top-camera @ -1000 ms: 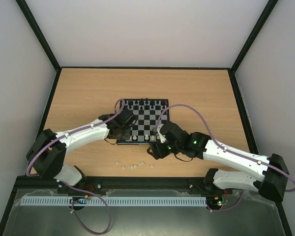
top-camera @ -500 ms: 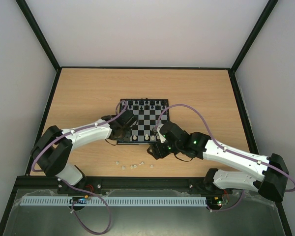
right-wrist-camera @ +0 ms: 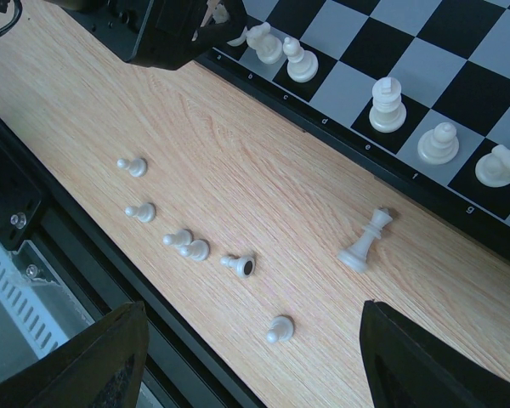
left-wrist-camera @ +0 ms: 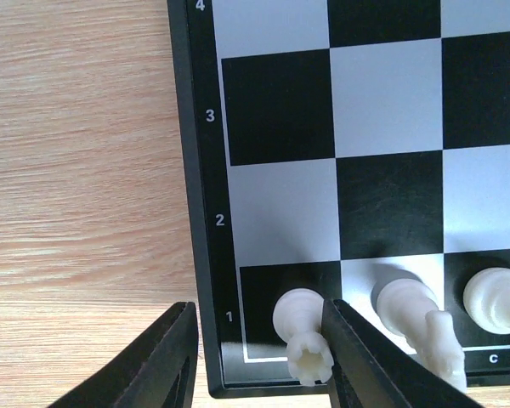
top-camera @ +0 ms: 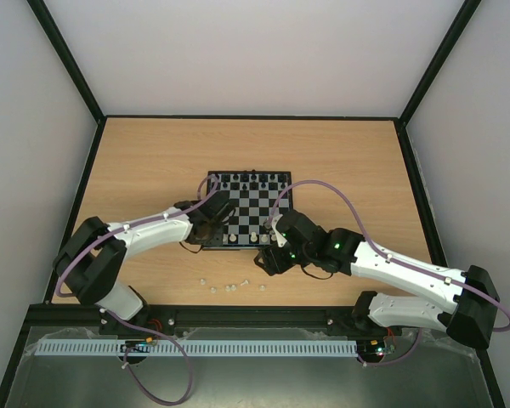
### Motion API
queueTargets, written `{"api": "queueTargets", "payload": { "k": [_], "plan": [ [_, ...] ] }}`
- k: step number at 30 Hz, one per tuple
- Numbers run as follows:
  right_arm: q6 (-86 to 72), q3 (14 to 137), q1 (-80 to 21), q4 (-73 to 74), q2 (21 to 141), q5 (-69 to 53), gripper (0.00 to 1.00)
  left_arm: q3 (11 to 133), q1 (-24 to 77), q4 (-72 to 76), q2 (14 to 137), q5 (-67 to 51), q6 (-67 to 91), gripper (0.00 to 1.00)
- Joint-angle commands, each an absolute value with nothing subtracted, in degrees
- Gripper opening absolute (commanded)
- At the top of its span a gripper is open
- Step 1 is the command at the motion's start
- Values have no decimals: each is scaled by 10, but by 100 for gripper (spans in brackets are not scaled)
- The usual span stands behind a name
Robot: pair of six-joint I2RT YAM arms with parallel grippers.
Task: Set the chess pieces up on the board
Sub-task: Pick up the chess piece at the center of the board.
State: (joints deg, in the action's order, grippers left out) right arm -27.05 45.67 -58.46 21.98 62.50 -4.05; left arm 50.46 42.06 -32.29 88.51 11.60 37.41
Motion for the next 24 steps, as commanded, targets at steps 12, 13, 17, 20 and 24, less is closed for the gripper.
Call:
{"api": "queueTargets", "payload": {
  "k": [12, 13, 17, 20, 24],
  "plan": [
    [-267, 452, -583, 228, 633, -38, 70, 527, 430, -344, 807, 99, 375, 42],
    [-267, 452, -583, 228, 634, -37, 70, 532, 433, -349, 794, 98, 376, 43],
    [-268, 455, -583, 231, 643, -31, 76, 531, 444, -374, 728, 98, 387, 48],
    [-271, 460, -583, 238, 655, -26, 89, 508, 454, -384, 667, 86, 396, 55],
    [-277, 465, -583, 242, 664, -14, 99, 474, 473, -389, 587, 61, 413, 59]
  ]
}}
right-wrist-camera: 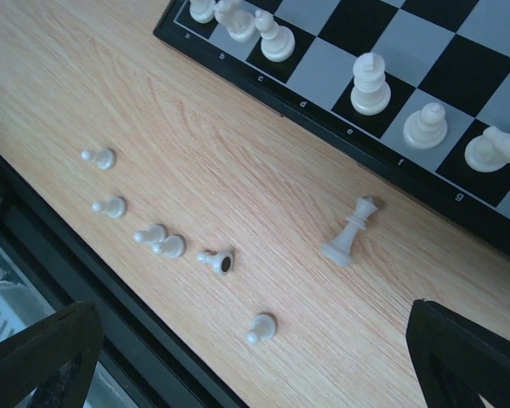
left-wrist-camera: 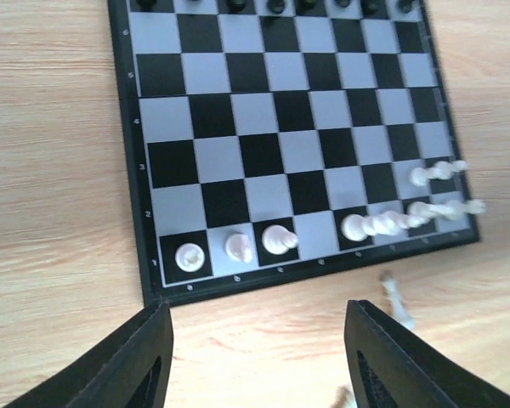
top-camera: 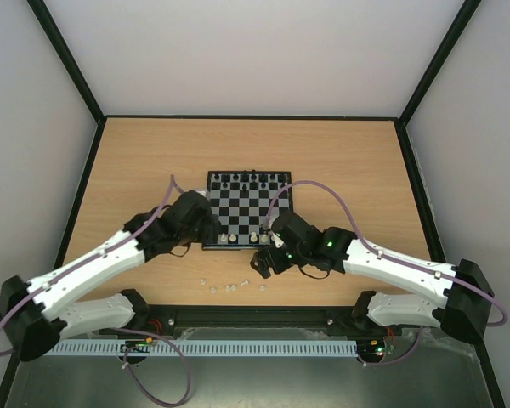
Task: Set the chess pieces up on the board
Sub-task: Pick up the chess piece at the center of the board.
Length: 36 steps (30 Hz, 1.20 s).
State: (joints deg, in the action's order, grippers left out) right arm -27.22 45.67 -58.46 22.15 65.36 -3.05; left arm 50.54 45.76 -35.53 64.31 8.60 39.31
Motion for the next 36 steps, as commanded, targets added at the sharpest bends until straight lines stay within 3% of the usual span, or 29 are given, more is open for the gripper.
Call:
{"api": "queueTargets", "payload": {
  "k": [1, 7, 10, 17, 23, 29, 33, 36],
  "plan": [
    [-279, 466, -583, 245, 666, -9, 99, 465, 478, -394, 573, 60, 418, 60],
    [-308, 461, -583, 247, 658, -3, 99, 411, 511, -411, 498, 58, 458, 76],
    [-323, 455, -583, 247, 645, 0, 99, 400, 530, -429, 476, 69, 483, 98],
    [-344, 444, -583, 250, 611, 9, 99, 357, 575, -406, 479, 69, 542, 99],
    [-327, 437, -583, 246, 602, 8, 99, 351, 632, -407, 556, 108, 598, 99],
    [-303, 434, -583, 240, 596, -11, 99, 341, 647, -386, 619, 135, 637, 90],
    [-298, 429, -583, 233, 582, -31, 99, 345, 645, -372, 675, 139, 643, 62],
    [-296, 424, -583, 227, 572, -44, 99, 338, 645, -357, 694, 125, 648, 52]
  ]
}}
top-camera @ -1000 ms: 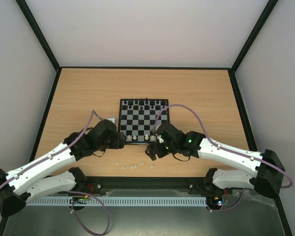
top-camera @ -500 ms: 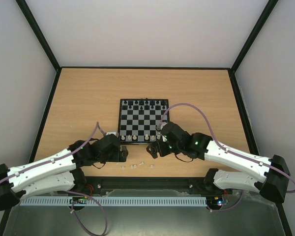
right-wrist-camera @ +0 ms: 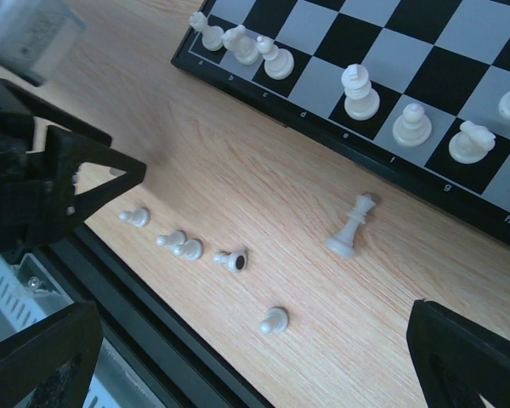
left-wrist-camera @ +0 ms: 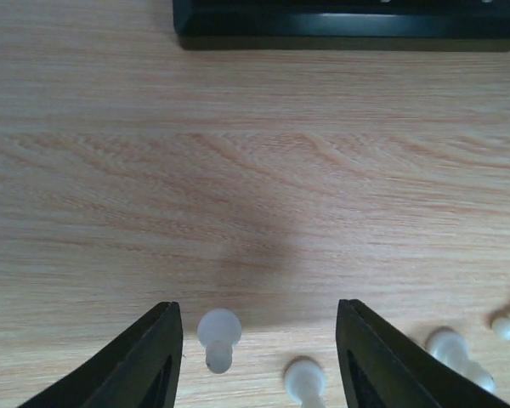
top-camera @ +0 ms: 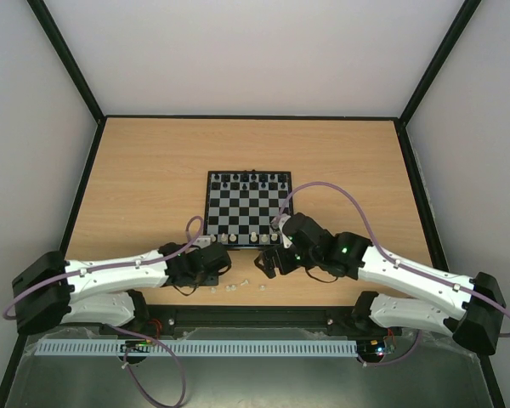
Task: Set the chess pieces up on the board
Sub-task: Pick up the chess piece at the center of the board.
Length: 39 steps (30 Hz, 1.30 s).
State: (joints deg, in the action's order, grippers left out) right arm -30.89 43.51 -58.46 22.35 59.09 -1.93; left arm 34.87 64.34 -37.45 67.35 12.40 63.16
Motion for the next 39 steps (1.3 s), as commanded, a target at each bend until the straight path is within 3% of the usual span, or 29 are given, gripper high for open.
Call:
{"api": "queueTargets", "payload": {
  "k": [1, 12, 25, 39],
  "plan": [
    [-295, 424, -583, 226, 569, -47, 99, 336, 646, -356, 697, 122, 650, 50],
    [-291, 416, -583, 213, 562, -69, 100, 325, 652, -367, 696, 113, 672, 35],
    [-291, 411, -583, 207, 563, -72, 100, 321, 659, -391, 686, 107, 686, 36],
    [-291, 410, -583, 205, 569, -75, 100, 319, 664, -399, 682, 103, 688, 8]
  ]
}}
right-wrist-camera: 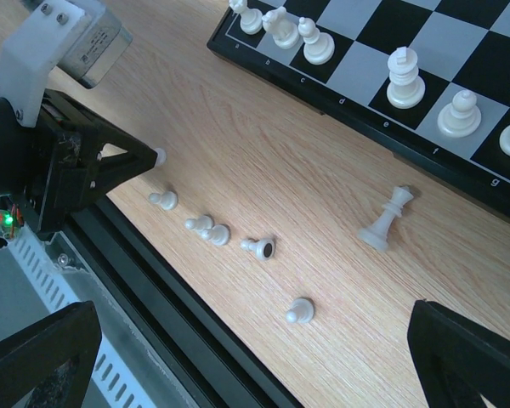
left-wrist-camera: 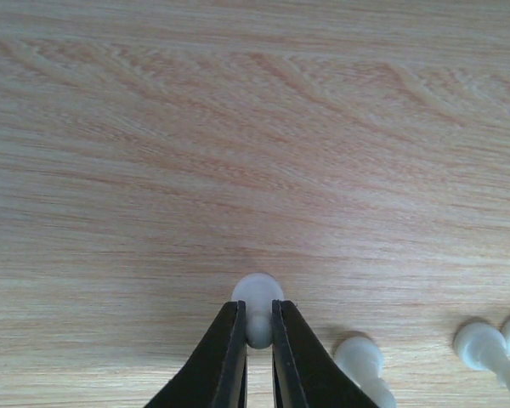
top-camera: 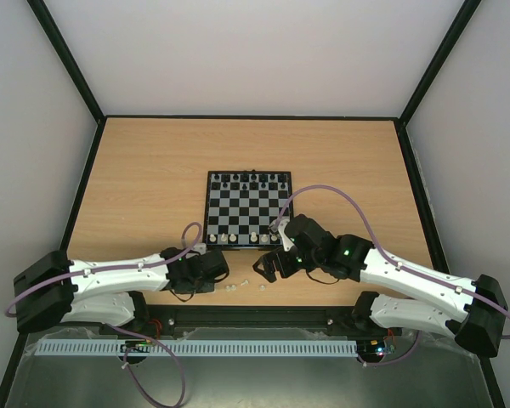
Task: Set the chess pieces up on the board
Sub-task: Pick up the chess piece at the center of the board, then place the chess piece on the chessboard.
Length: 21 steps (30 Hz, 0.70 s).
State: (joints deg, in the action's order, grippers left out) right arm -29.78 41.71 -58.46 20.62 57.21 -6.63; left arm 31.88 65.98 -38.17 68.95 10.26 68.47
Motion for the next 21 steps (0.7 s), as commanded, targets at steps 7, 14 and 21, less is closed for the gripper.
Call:
{"api": "queueTargets", "payload": {
  "k": [7, 14, 21],
  "plan": [
    [-291, 410, -583, 206, 570, -74, 99, 369, 641, -424, 700, 128, 647, 4],
    [-293, 409, -583, 207, 567, -69, 99, 455, 576, -444, 716, 148, 564, 4],
    [-294, 409, -583, 207, 565, -66, 99, 545, 491, -427, 770, 141, 459, 4]
  ]
}}
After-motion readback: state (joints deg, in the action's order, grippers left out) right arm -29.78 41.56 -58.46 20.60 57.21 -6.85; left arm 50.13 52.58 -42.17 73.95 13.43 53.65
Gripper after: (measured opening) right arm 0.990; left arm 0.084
